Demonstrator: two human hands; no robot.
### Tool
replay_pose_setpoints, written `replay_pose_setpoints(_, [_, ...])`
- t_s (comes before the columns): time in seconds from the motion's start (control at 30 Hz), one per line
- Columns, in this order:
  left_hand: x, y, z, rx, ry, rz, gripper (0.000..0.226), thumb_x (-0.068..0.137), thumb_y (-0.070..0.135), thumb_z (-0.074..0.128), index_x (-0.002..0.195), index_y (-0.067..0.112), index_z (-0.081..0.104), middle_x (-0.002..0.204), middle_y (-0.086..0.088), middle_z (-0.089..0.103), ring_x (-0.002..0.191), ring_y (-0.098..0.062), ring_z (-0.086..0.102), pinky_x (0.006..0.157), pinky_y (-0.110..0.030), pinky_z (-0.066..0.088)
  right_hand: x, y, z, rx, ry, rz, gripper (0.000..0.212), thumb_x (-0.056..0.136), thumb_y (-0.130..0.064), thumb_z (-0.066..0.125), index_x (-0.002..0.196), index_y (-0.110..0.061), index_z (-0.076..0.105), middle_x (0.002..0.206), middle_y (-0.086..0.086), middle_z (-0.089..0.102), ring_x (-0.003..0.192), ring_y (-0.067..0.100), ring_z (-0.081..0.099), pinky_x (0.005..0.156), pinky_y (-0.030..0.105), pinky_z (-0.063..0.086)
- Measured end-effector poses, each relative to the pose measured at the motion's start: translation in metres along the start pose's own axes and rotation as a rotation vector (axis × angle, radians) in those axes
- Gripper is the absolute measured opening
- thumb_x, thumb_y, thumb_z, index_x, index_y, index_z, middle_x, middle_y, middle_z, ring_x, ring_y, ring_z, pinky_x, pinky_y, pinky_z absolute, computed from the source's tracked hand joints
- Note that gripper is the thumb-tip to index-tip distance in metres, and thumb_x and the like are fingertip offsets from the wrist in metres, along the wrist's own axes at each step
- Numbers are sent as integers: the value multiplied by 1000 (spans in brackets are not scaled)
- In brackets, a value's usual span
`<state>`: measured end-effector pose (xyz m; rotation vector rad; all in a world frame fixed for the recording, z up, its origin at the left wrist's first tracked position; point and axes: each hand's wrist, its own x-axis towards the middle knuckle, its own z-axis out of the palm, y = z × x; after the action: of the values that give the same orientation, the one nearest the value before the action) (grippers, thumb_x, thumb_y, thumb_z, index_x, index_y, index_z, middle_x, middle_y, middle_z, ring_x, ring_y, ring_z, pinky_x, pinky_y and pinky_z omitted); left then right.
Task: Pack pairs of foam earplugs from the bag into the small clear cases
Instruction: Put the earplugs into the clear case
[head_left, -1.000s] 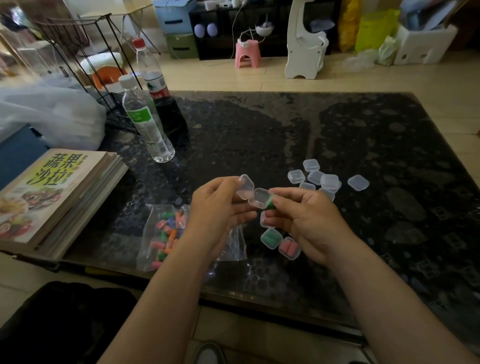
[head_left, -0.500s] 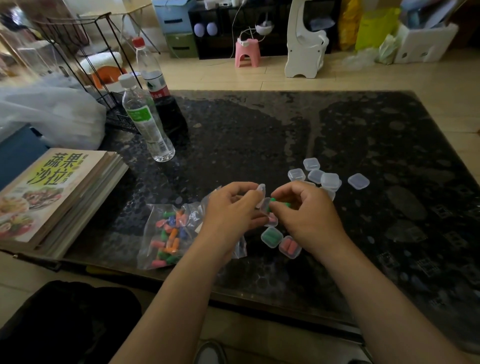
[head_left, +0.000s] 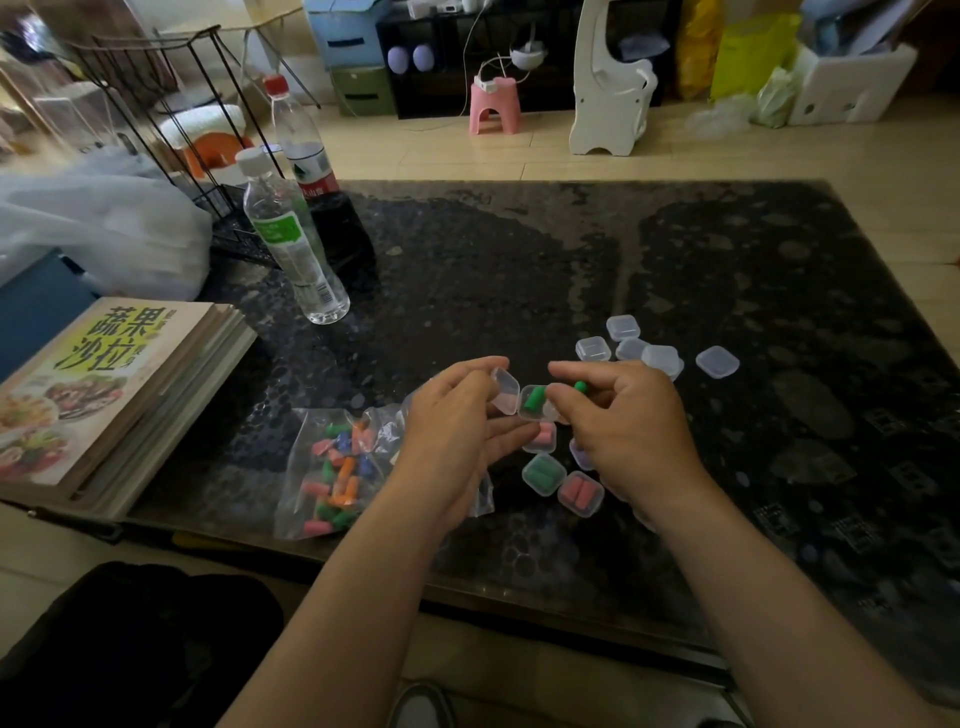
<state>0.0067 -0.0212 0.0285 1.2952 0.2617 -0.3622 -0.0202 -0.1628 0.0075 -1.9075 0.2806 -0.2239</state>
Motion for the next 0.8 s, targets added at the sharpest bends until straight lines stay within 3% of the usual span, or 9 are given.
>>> replay_pose_setpoints(0.1, [-1, 1, -1, 11, 1, -2, 30, 102, 1, 41, 119, 9, 65, 103, -22, 70, 87, -35, 78, 82, -45, 63, -1, 0, -2, 43, 16, 3, 32, 96, -18, 68, 126, -25, 65, 111, 0, 67, 73, -5, 69, 55, 10, 52])
replay_pose_setpoints(0.17, [-1, 1, -1, 15, 0, -3, 30, 102, 1, 42, 119, 9, 66, 104, -22, 69, 87, -35, 78, 82, -44, 63, -2, 0, -2, -17, 40, -48, 24, 93, -18, 72, 112, -28, 62, 103, -6, 65, 83, -3, 67, 58, 11, 54])
replay_pose_setpoints(0.27, [-2, 2, -1, 21, -5, -3, 31, 101, 1, 41, 119, 9, 66, 108, -23, 68, 85, -34, 78, 82, -44, 63, -2, 1, 0, -63, 39, -101, 16, 90, -16, 75, 96, -23, 61, 93, -7, 63, 81, -14, 62, 57, 4, 48])
replay_pose_setpoints(0.37, [-2, 3, -1, 18, -7, -1, 30, 102, 1, 42, 119, 9, 66, 106, -23, 68, 82, -33, 78, 79, -42, 64, -2, 2, 2, -163, 68, -186, 15, 90, -17, 75, 89, -26, 63, 94, -10, 61, 85, -7, 62, 63, 9, 53])
replay_pose_setpoints(0.53, [-2, 2, -1, 12, 1, 8, 27, 102, 2, 44, 116, 9, 67, 99, -22, 70, 85, -33, 78, 78, -41, 64, -2, 7, 5, -279, 93, -323, 14, 94, -11, 66, 103, -17, 76, 101, -7, 61, 88, -3, 60, 75, 3, 47])
replay_pose_setpoints(0.63, [-1, 3, -1, -2, 16, 26, 27, 101, 1, 44, 114, 8, 67, 91, -19, 71, 85, -35, 77, 77, -42, 64, -2, 7, 6, -344, 48, -374, 18, 94, -4, 64, 102, -12, 78, 98, -5, 64, 86, 1, 59, 73, 8, 48])
replay_pose_setpoints(0.8, [-2, 3, -3, 3, -13, 39, 27, 103, 2, 44, 116, 10, 67, 92, -18, 73, 86, -33, 78, 80, -43, 64, -2, 5, 6, -246, 13, -249, 19, 92, -11, 70, 100, -27, 68, 95, -16, 62, 88, -6, 59, 71, 3, 46])
